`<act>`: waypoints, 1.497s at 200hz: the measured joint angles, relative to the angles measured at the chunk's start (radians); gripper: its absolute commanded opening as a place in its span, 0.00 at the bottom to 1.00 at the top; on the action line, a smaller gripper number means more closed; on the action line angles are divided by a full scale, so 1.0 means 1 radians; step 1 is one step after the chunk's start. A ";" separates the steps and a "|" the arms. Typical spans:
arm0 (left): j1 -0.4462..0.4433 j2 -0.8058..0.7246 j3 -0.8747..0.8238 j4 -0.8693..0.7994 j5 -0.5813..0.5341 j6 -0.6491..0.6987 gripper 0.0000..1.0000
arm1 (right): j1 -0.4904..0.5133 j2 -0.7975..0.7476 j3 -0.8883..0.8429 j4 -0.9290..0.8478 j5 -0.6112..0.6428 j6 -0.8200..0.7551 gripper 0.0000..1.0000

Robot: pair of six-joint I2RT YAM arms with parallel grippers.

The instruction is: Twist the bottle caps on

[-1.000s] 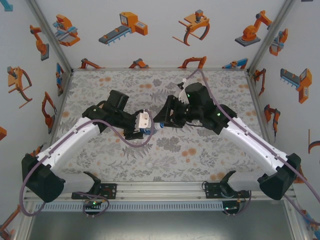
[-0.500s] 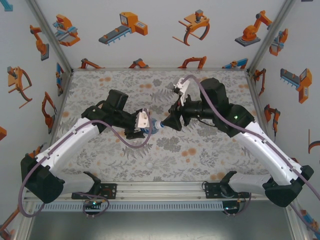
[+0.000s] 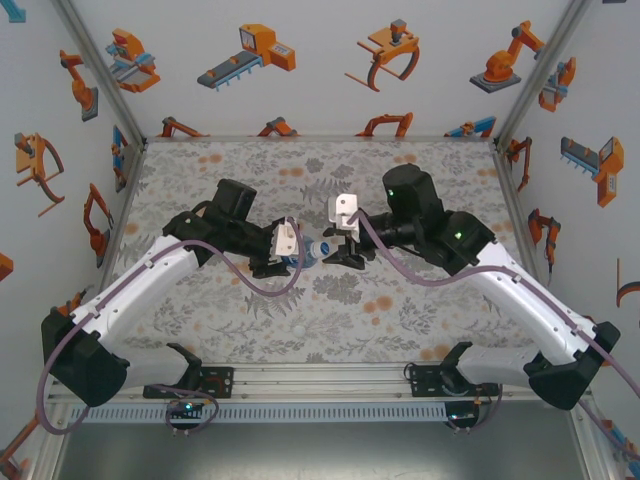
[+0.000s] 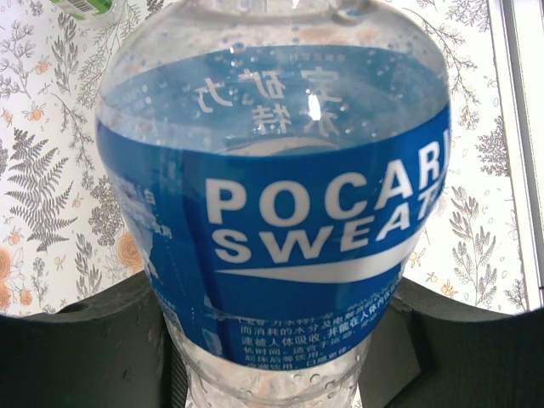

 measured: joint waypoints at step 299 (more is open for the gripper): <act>0.019 0.004 -0.012 -0.070 -0.133 -0.015 0.00 | -0.008 0.038 -0.176 0.174 0.325 1.647 0.34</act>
